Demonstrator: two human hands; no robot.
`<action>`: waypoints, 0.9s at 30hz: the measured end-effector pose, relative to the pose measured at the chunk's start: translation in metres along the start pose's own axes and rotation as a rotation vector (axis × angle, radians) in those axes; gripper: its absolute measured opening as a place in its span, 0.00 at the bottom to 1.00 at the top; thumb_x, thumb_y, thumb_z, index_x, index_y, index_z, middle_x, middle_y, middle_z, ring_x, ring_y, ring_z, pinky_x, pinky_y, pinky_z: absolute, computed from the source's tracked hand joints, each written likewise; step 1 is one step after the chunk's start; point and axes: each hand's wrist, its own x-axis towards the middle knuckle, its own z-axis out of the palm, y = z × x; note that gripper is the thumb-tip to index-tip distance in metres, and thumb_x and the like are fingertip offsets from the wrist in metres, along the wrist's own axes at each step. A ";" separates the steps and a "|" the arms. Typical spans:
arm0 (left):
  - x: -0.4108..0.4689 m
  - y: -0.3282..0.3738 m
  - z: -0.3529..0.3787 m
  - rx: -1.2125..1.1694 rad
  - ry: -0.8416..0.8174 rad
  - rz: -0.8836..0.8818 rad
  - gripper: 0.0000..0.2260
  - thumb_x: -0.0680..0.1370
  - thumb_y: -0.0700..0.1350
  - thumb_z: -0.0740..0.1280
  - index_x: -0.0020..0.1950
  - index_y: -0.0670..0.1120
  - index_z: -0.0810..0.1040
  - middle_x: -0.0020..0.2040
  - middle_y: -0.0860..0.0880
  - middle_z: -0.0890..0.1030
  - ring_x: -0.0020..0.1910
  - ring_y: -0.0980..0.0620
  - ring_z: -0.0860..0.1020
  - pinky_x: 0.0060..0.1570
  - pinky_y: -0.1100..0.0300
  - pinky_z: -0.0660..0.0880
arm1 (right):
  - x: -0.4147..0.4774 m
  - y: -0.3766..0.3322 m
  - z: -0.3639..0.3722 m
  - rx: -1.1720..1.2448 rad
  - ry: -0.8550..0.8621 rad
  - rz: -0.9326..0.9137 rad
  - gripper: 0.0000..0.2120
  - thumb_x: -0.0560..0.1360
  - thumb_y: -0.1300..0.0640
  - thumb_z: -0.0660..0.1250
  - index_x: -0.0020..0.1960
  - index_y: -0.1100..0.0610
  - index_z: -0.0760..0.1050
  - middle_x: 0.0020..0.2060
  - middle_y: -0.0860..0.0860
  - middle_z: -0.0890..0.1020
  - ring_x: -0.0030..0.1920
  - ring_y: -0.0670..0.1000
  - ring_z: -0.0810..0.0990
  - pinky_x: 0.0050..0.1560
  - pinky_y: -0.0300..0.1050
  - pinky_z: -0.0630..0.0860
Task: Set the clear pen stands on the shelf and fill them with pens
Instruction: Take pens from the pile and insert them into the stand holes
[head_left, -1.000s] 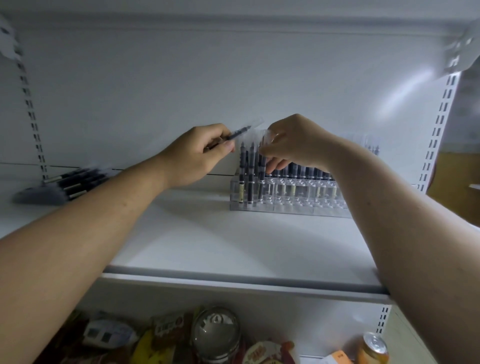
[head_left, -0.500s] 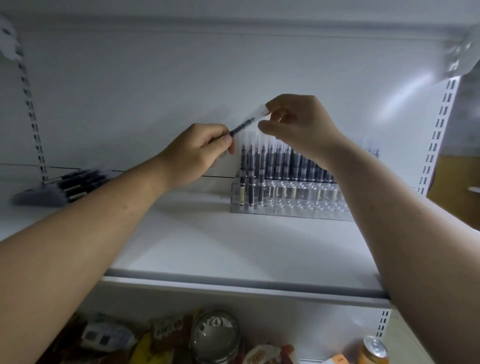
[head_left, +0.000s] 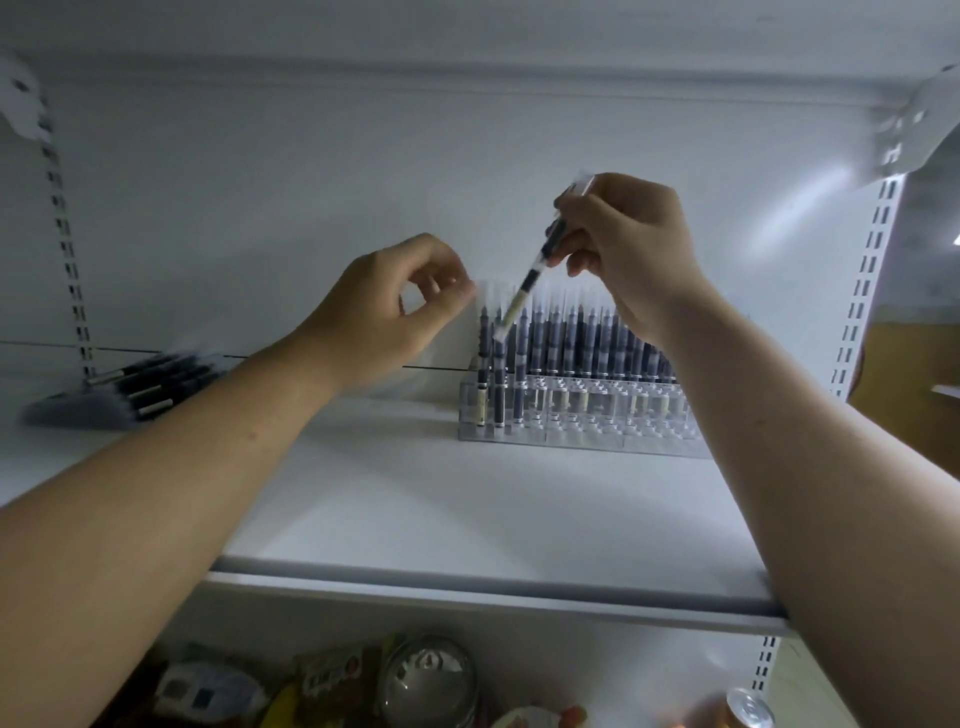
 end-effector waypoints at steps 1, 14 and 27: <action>0.000 -0.002 0.000 0.022 0.005 -0.003 0.11 0.83 0.56 0.67 0.60 0.52 0.80 0.55 0.57 0.83 0.57 0.57 0.80 0.48 0.64 0.73 | 0.001 0.002 -0.002 -0.080 0.003 -0.024 0.06 0.79 0.67 0.66 0.44 0.67 0.79 0.34 0.57 0.85 0.35 0.57 0.85 0.34 0.47 0.75; -0.001 -0.005 0.003 0.070 -0.140 -0.098 0.24 0.82 0.62 0.66 0.76 0.56 0.71 0.72 0.62 0.74 0.68 0.63 0.73 0.62 0.68 0.67 | -0.008 0.004 -0.001 -0.509 -0.169 -0.070 0.06 0.78 0.66 0.66 0.46 0.68 0.80 0.34 0.55 0.87 0.36 0.52 0.88 0.39 0.49 0.83; 0.001 -0.006 0.005 0.081 -0.155 -0.088 0.20 0.83 0.59 0.67 0.73 0.53 0.74 0.68 0.60 0.77 0.67 0.61 0.74 0.59 0.69 0.68 | -0.019 -0.001 0.010 -0.605 -0.383 0.008 0.04 0.79 0.61 0.70 0.48 0.61 0.82 0.38 0.49 0.88 0.38 0.50 0.89 0.46 0.57 0.86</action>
